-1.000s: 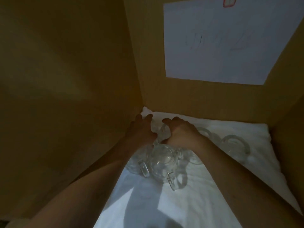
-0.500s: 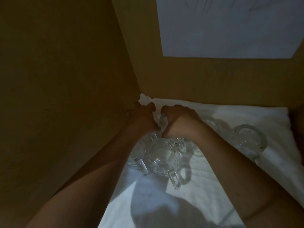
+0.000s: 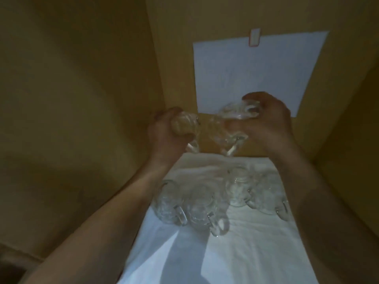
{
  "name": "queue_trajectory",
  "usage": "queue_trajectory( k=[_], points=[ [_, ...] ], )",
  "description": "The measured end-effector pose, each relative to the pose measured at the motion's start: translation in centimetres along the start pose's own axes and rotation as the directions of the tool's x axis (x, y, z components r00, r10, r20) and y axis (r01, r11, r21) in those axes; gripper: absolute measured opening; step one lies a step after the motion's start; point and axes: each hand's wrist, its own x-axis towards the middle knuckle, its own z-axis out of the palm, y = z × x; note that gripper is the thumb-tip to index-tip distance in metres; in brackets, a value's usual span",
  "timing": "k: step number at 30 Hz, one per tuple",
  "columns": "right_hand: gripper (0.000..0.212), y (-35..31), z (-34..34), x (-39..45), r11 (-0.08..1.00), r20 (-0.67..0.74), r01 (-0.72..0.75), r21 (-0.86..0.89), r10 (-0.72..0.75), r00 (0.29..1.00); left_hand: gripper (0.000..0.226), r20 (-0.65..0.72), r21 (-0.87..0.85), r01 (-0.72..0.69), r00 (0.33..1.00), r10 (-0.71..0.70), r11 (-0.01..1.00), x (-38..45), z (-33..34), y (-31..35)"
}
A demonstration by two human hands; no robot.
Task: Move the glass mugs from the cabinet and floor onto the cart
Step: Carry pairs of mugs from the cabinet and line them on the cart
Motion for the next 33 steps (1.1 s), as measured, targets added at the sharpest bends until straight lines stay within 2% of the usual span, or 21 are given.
queue_trajectory(
  k=[2,3,5,6,7,8,9,11,12,13,15,19,23,27,29,31,33],
  points=[
    [0.067,-1.5,-2.8,-2.0,0.939,-0.167,-0.003,0.344,0.064,0.984,0.075,-0.034,-0.321,0.164,0.982,-0.184,0.933,-0.6,-1.7,2.6],
    [0.063,-1.9,-3.8,-2.7,0.871,-0.177,-0.030,0.490,0.132,0.975,0.080,0.016,-0.458,0.266,0.956,-0.291,0.848,-0.7,-2.1,3.4],
    [0.051,-2.4,-5.6,-4.4,0.718,-0.078,-0.088,0.691,0.194,0.978,0.084,0.167,-0.600,0.435,0.889,-0.427,0.671,-1.4,-3.2,4.7],
    [0.045,-2.7,-6.4,-5.6,0.631,-0.018,-0.108,0.768,0.190,0.982,0.074,0.265,-0.620,0.505,0.855,-0.446,0.601,-2.0,-4.0,5.3],
    [0.043,-2.9,-6.9,-6.8,0.522,0.033,-0.130,0.843,0.190,0.981,0.052,0.376,-0.636,0.568,0.819,-0.433,0.523,-2.7,-4.8,5.8],
    [0.044,-3.2,-7.5,-8.0,0.406,0.059,-0.133,0.904,0.190,0.980,0.029,0.490,-0.651,0.641,0.764,-0.419,0.408,-3.4,-5.6,6.4],
    [0.047,-3.6,-7.9,-9.3,0.313,0.069,-0.126,0.941,0.186,0.980,0.018,0.590,-0.657,0.704,0.703,-0.397,0.270,-4.1,-6.3,7.0],
    [0.040,-4.2,-8.1,-12.0,0.215,0.071,-0.111,0.970,0.186,0.980,0.028,0.698,-0.646,0.761,0.622,-0.355,0.062,-5.7,-7.7,7.5],
    [0.029,-4.5,-8.1,-13.3,0.195,0.067,-0.105,0.975,0.192,0.979,0.036,0.725,-0.631,0.776,0.599,-0.340,0.023,-6.6,-8.3,7.6],
    [0.020,-4.9,-8.1,-14.8,0.182,0.064,-0.102,0.978,0.202,0.977,0.044,0.748,-0.609,0.793,0.579,-0.325,0.012,-7.6,-8.9,7.7],
    [0.014,-5.5,-8.2,-17.3,0.152,0.074,-0.118,0.981,0.266,0.961,0.064,0.788,-0.561,0.828,0.539,-0.298,0.015,-9.6,-9.7,7.8],
    [0.035,-6.4,-8.1,-22.5,0.168,0.050,-0.106,0.980,0.306,0.951,0.076,0.828,-0.519,0.854,0.492,-0.270,-0.037,-13.9,-11.8,7.9],
    [0.041,-6.7,-7.9,-27.3,0.179,0.041,-0.108,0.978,0.342,0.939,0.075,0.856,-0.491,0.864,0.456,-0.244,-0.108,-17.6,-13.6,7.4],
    [0.028,-7.0,-7.6,-32.0,0.190,-0.023,-0.051,0.981,0.366,0.930,0.075,0.881,-0.467,0.869,0.440,-0.173,-0.162,-20.8,-14.5,7.3],
    [0.034,-7.2,-7.9,-34.4,0.196,-0.044,-0.027,0.980,0.349,0.936,0.071,0.895,-0.446,0.877,0.432,-0.114,-0.176,-22.2,-14.7,7.2],
    [0.046,-7.0,-8.3,-36.4,0.197,-0.046,-0.020,0.980,0.328,0.943,0.063,0.905,-0.423,0.889,0.423,-0.039,-0.174,-23.5,-14.9,7.2],
    [0.048,-6.9,-8.7,-38.2,0.187,-0.046,-0.009,0.982,0.292,0.955,0.045,0.915,-0.395,0.906,0.402,0.022,-0.151,-24.8,-15.3,7.6]
  ],
)
